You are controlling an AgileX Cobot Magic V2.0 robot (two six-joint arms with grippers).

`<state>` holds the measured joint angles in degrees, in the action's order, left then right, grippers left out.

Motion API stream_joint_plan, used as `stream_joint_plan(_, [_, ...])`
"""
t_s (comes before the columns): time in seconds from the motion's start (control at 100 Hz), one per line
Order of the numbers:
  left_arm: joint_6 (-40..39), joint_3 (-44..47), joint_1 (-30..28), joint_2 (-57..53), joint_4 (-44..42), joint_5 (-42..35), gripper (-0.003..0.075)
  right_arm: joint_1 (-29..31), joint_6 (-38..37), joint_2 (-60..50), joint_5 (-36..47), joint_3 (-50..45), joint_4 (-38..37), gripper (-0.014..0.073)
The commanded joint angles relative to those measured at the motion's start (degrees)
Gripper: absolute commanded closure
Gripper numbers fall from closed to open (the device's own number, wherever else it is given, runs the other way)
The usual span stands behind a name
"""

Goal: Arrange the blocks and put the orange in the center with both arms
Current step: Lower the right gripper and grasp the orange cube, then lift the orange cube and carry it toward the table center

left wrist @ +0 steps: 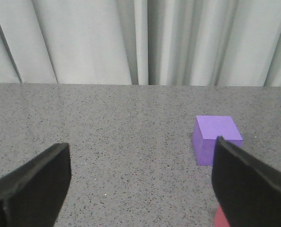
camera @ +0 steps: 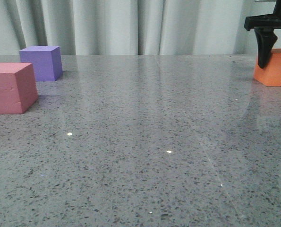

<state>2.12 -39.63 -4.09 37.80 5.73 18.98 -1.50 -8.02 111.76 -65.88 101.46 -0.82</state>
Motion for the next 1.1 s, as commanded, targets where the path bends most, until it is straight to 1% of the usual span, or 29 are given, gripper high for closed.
stream_joint_plan(0.0, [-0.1,-2.1,0.3,0.2,0.5,-4.5,0.0145,0.3,0.2,-3.1,1.2,1.8,-0.7,0.0209])
stream_joint_plan(0.07, [-0.1,-2.1,0.3,0.2,0.5,-4.5,0.0145,0.3,0.2,-3.1,1.5,1.8,-0.7,0.0309])
stream_joint_plan(0.12, [-0.1,-2.1,0.3,0.2,0.5,-4.5,0.0145,0.3,0.2,-3.1,1.5,1.8,-0.7,0.036])
stream_joint_plan(0.19, [-0.1,-2.1,0.3,0.2,0.5,-4.5,0.0145,0.3,0.2,-3.1,1.3,1.8,-0.7,0.0403])
stream_joint_plan(0.24, [-0.1,-2.1,0.3,0.2,0.5,-4.5,0.0145,0.3,0.2,-3.1,1.3,1.8,-0.7,0.0417])
stream_joint_plan(0.51, [-0.1,-2.1,0.3,0.2,0.5,-4.7,0.0145,0.3,0.2,-3.1,1.3,1.8,-0.6,0.0423])
stream_joint_plan(0.69, [-0.1,-2.1,0.3,0.2,0.5,-5.9,0.0145,0.3,0.2,-3.1,0.0,2.2,2.0,0.0423])
stream_joint_plan(0.8, [-0.1,-2.1,0.3,0.2,0.5,-5.6,0.0145,0.3,0.1,-3.1,-2.1,4.9,4.3,0.0423])
stream_joint_plan(0.92, [-0.1,-2.1,0.3,0.2,0.5,-4.6,0.0145,-0.2,-1.4,-3.1,-6.3,9.2,6.5,0.0423])
stream_joint_plan(1.09, [-0.1,-2.1,0.3,0.2,0.5,-4.2,0.0145,-3.8,-1.9,-3.1,-10.2,14.3,6.5,0.0423])
